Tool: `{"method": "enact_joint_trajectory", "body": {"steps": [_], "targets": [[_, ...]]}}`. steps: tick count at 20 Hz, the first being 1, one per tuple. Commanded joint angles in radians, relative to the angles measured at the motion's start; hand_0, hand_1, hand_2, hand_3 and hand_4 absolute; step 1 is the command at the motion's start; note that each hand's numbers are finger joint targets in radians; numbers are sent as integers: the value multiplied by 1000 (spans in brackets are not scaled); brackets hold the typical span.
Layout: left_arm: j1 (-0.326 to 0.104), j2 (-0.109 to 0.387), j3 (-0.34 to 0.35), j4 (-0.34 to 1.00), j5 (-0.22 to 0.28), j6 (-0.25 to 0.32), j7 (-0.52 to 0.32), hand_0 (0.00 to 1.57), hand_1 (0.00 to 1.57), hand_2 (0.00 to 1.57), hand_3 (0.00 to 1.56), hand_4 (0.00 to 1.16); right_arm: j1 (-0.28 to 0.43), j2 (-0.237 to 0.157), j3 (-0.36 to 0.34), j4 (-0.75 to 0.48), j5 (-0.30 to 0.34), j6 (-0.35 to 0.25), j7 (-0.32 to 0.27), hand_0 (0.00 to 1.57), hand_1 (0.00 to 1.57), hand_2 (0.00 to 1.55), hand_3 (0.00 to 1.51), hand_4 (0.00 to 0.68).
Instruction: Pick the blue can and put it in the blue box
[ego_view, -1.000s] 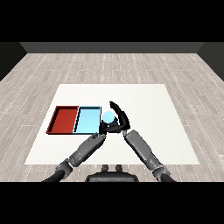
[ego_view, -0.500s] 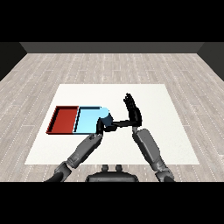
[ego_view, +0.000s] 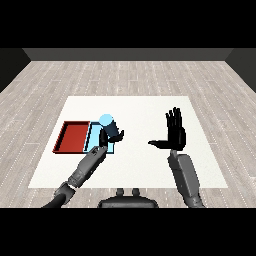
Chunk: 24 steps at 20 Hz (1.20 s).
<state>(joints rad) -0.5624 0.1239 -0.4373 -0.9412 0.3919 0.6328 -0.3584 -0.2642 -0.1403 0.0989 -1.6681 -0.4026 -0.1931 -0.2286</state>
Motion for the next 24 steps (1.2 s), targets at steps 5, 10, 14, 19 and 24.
{"method": "enact_joint_trajectory", "body": {"steps": [5,10,14,19,24], "targets": [[-129,107,139,208,-16,-85,85,1571,1571,1571,1479,1131,44,-32,-87,18,-17,33,-21,0,0,0,0,0],[-223,119,171,448,-51,-101,120,1571,1571,1571,1492,1102,84,-12,-109,58,-35,65,-73,0,0,0,0,0],[-310,89,191,653,-63,-102,182,1571,1571,1571,1456,1023,39,-6,-105,79,-14,39,-59,0,0,0,0,0],[-298,77,198,801,-85,-108,182,1549,1549,1424,1134,924,-39,-11,-140,220,-28,58,-62,0,0,0,0,0],[-268,39,169,911,-119,-135,266,954,954,869,811,926,8,-16,-131,170,-35,75,-51,0,0,0,0,0]]}}
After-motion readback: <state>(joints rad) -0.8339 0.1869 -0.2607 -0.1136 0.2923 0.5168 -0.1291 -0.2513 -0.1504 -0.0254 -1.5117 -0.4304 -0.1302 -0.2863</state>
